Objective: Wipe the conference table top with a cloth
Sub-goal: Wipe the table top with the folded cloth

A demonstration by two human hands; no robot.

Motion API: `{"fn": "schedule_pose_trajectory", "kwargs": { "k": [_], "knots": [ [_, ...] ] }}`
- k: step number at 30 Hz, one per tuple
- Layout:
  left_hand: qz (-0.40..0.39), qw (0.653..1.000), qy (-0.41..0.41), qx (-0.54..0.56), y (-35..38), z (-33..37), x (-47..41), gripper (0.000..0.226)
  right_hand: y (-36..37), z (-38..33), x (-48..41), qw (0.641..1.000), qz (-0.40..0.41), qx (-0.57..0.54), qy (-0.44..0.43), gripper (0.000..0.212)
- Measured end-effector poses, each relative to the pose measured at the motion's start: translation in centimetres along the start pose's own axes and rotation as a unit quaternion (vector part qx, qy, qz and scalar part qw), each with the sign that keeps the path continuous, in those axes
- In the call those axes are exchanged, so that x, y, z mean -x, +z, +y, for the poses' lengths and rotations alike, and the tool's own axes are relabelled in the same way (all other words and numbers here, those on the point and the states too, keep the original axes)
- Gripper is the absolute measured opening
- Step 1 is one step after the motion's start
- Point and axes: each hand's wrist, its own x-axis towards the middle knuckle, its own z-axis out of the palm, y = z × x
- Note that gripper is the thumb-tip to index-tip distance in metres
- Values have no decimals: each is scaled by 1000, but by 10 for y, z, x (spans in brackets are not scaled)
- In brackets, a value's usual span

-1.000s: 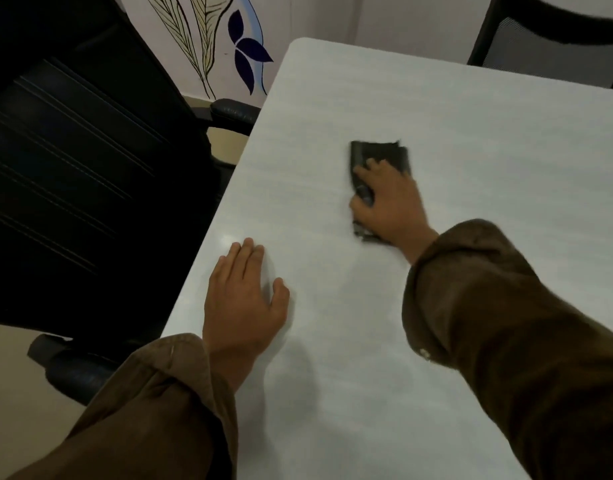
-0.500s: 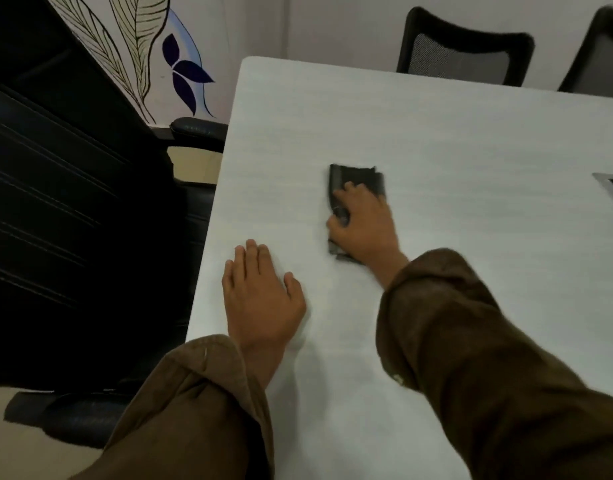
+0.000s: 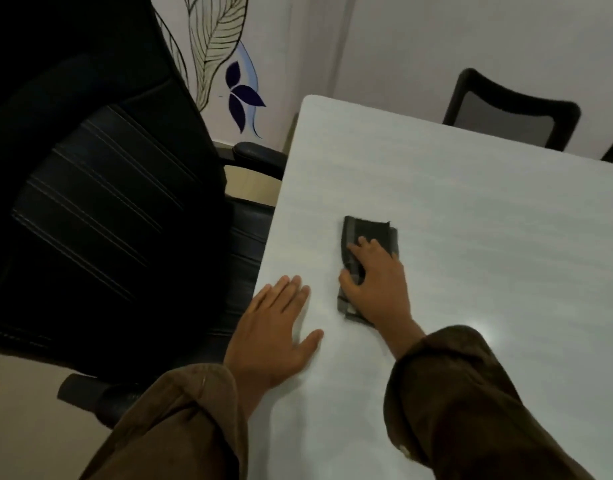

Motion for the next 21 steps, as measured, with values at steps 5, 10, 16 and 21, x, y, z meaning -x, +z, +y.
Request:
{"fn": "schedule_pose_trajectory", "kwargs": {
  "k": [5, 10, 16, 21],
  "knots": [
    [3, 1000, 0, -7, -2, 0, -1, 71, -16, 19, 28, 989, -59, -50, -127, 55],
    [20, 1000, -3, 12, -3, 3, -3, 66, -18, 60, -50, 995, -10, -42, -88, 60],
    [-2, 1000, -16, -19, -1, 3, -3, 66, 14, 30, -173, 998, -1, -17, -54, 64],
    [-23, 998, -37, -38, 2, 0, -5, 71, 37, -27, -181, 992, -57, -14, -115, 72]
  ]
}}
